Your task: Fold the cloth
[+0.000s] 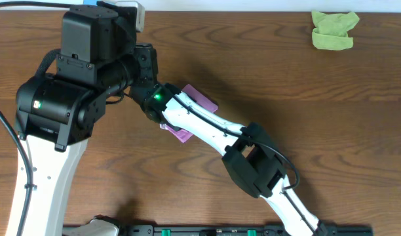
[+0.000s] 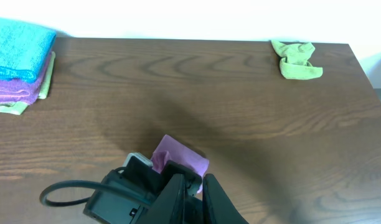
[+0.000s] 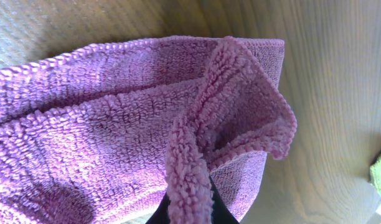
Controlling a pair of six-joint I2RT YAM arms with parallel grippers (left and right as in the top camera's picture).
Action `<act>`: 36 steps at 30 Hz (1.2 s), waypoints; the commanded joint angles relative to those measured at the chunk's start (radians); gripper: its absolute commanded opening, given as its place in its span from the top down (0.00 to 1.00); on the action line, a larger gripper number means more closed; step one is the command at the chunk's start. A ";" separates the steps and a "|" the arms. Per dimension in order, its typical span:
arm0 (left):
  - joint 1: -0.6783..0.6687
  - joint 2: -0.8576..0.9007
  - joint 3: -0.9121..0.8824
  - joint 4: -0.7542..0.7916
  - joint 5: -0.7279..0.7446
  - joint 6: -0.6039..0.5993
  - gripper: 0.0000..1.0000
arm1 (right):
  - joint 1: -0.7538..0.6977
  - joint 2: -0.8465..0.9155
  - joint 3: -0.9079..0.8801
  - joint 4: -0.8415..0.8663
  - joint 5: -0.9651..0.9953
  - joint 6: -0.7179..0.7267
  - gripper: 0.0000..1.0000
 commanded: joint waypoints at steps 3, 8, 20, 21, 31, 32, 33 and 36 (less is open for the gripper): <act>0.002 0.001 0.015 0.003 0.030 0.019 0.88 | 0.008 -0.003 0.017 -0.028 -0.103 -0.013 0.48; 0.002 0.001 0.015 0.023 0.030 0.019 0.87 | 0.016 -0.004 0.017 -0.057 -0.270 -0.020 0.41; 0.003 0.000 0.015 0.118 0.031 0.026 0.87 | 0.002 -0.008 0.053 -0.086 -0.288 -0.043 0.80; 0.003 0.000 0.015 0.119 0.031 0.026 0.87 | 0.002 -0.008 0.053 -0.087 -0.298 -0.046 0.86; 0.005 -0.005 0.015 0.200 0.030 0.026 0.87 | 0.002 -0.011 0.060 -0.091 -0.389 -0.082 0.99; 0.006 -0.009 0.015 0.216 0.030 0.026 0.87 | 0.002 -0.011 0.060 -0.091 -0.406 -0.089 0.99; 0.008 -0.013 0.015 0.234 0.030 0.026 0.87 | 0.002 -0.011 0.060 -0.090 -0.407 -0.089 0.99; 0.023 -0.023 0.015 0.251 0.030 0.026 0.87 | 0.002 -0.015 0.060 -0.091 -0.405 -0.095 0.91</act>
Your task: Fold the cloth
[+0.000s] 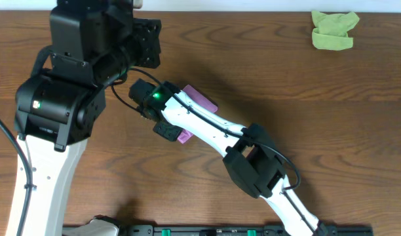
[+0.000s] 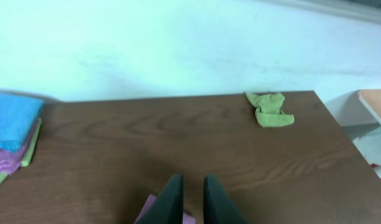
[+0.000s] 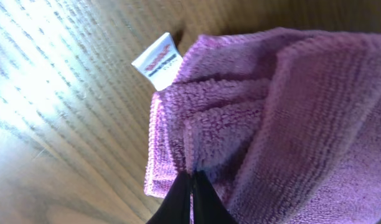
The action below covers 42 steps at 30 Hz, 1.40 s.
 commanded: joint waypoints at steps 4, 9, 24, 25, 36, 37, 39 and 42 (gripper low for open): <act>0.087 -0.031 0.015 0.019 0.007 0.021 0.88 | -0.003 -0.052 0.043 0.000 -0.029 -0.025 0.40; 0.193 -0.031 0.015 0.018 0.072 0.010 0.89 | -0.003 -0.126 0.085 -0.020 -0.029 -0.058 0.28; 0.375 0.004 -0.237 -0.004 0.163 -0.001 0.91 | -0.279 -0.208 0.092 -0.048 -0.084 -0.038 0.29; 0.375 0.004 -0.287 0.017 0.164 -0.002 0.89 | -0.306 -0.208 0.092 -0.048 -0.106 -0.038 0.29; 0.375 0.006 -0.806 0.303 0.325 -0.173 0.61 | -0.479 -0.205 0.089 0.002 -0.266 -0.039 0.48; 0.375 0.006 -0.845 0.335 0.350 -0.191 0.57 | -0.482 -0.202 0.089 0.009 -0.276 -0.039 0.63; 0.373 0.008 -0.931 0.414 0.421 -0.228 0.50 | -0.483 -0.193 0.087 0.017 -0.285 -0.040 0.88; 0.355 0.008 -1.056 0.495 0.477 -0.287 0.41 | -0.479 -0.164 0.087 0.024 -0.300 -0.040 0.99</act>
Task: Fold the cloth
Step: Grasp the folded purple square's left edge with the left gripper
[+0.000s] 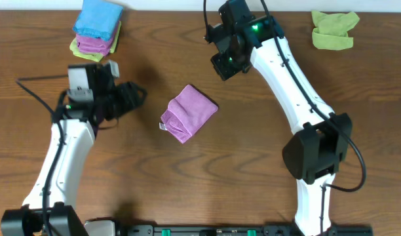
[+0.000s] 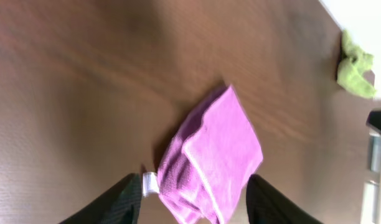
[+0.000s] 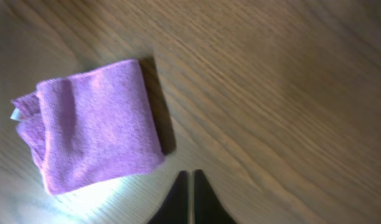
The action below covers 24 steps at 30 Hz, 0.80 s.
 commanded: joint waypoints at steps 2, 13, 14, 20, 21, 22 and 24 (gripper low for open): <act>-0.030 0.003 -0.115 0.060 0.121 -0.095 0.38 | 0.004 0.058 0.003 0.003 -0.057 0.004 0.99; -0.192 0.003 -0.264 0.169 0.052 -0.272 0.33 | 0.006 0.192 0.002 0.003 -0.096 0.004 0.99; -0.196 0.003 -0.280 0.186 0.053 -0.280 0.33 | 0.006 0.197 0.002 0.003 -0.096 0.004 0.99; -0.202 0.003 -0.386 0.309 0.057 -0.363 0.32 | 0.005 0.228 0.002 0.014 -0.096 0.004 0.99; -0.202 0.003 -0.400 0.328 0.057 -0.381 0.31 | 0.005 0.235 0.002 0.014 -0.096 0.004 0.99; -0.202 0.003 -0.412 0.348 0.057 -0.392 0.31 | 0.006 0.243 0.002 0.014 -0.099 0.004 0.99; -0.202 0.003 -0.428 0.369 0.046 -0.408 0.30 | 0.006 0.261 0.002 0.015 -0.121 0.004 0.99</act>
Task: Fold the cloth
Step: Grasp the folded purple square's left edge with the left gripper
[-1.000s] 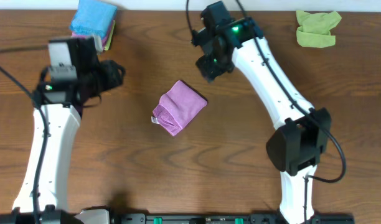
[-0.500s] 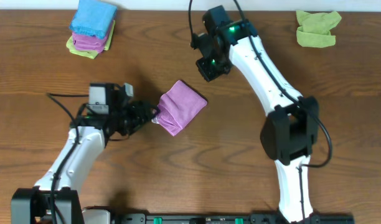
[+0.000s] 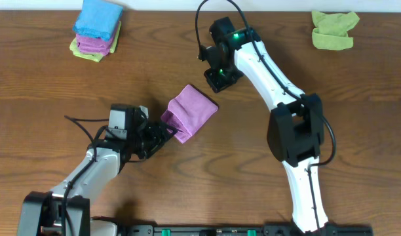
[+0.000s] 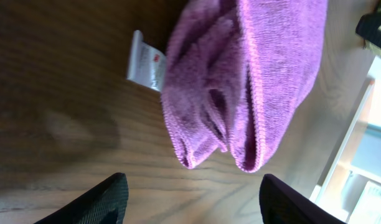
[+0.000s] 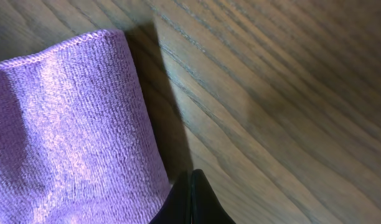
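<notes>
The purple cloth (image 3: 190,111) lies folded into a small thick rectangle in the middle of the table, its white tag (image 4: 144,62) at the lower left end. My left gripper (image 3: 164,136) sits low at that end, open, and in the left wrist view the left gripper (image 4: 193,205) has the cloth's layered end (image 4: 240,81) just ahead of its spread fingers (image 4: 100,202). My right gripper (image 3: 213,84) is shut at the cloth's upper right side; in the right wrist view the right gripper (image 5: 190,199) rests beside the cloth's edge (image 5: 66,124), holding nothing.
A stack of folded cloths, blue on top of purple and green (image 3: 95,29), sits at the back left. A crumpled green cloth (image 3: 333,29) lies at the back right corner. The dark wooden table (image 3: 331,131) runs to the frame's edges.
My left gripper has gone from left of the cloth to its lower left end, still open. My right gripper has come down closer to the cloth's upper right side, still shut. The cloth lies unmoved.
At first both arms were over the cloth, my right gripper shut on a fold of it. Then the right fingertips were at the edge near the tag. Later both arms stood back from the folded cloth, left gripper open. Now both are close to it again.
</notes>
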Controlling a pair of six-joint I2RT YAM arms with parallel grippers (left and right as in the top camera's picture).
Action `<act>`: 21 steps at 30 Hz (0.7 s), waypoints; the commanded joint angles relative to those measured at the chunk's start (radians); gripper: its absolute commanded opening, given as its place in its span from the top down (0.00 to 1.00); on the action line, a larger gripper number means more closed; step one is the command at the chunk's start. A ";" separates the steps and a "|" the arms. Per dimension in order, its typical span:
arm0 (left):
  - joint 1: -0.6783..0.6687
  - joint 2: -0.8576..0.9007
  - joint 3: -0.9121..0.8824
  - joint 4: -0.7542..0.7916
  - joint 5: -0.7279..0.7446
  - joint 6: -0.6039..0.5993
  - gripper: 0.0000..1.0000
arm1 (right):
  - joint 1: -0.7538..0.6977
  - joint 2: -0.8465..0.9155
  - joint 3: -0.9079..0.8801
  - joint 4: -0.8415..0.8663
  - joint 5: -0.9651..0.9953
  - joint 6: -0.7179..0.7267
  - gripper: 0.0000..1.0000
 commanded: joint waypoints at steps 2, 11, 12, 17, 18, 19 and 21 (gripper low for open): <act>-0.004 0.003 -0.035 0.035 -0.043 -0.075 0.27 | 0.005 0.054 0.003 0.002 -0.049 0.004 0.99; -0.010 0.006 -0.074 0.153 -0.099 -0.129 0.20 | 0.013 0.092 0.003 0.005 -0.068 0.005 0.99; -0.016 0.006 -0.074 0.157 -0.112 -0.143 0.20 | 0.016 0.099 0.003 0.005 -0.071 0.005 0.99; -0.045 0.033 -0.074 0.213 -0.135 -0.176 0.17 | 0.031 0.109 0.003 0.008 -0.075 0.004 0.99; -0.047 0.047 -0.074 0.225 -0.134 -0.180 0.17 | 0.032 0.109 0.003 0.010 -0.075 0.004 0.99; -0.049 0.071 -0.074 0.243 -0.131 -0.193 0.17 | 0.032 0.109 0.003 0.010 -0.075 0.004 0.99; -0.049 0.105 -0.074 0.281 -0.101 -0.205 0.16 | 0.032 0.111 0.003 0.009 -0.075 0.004 0.99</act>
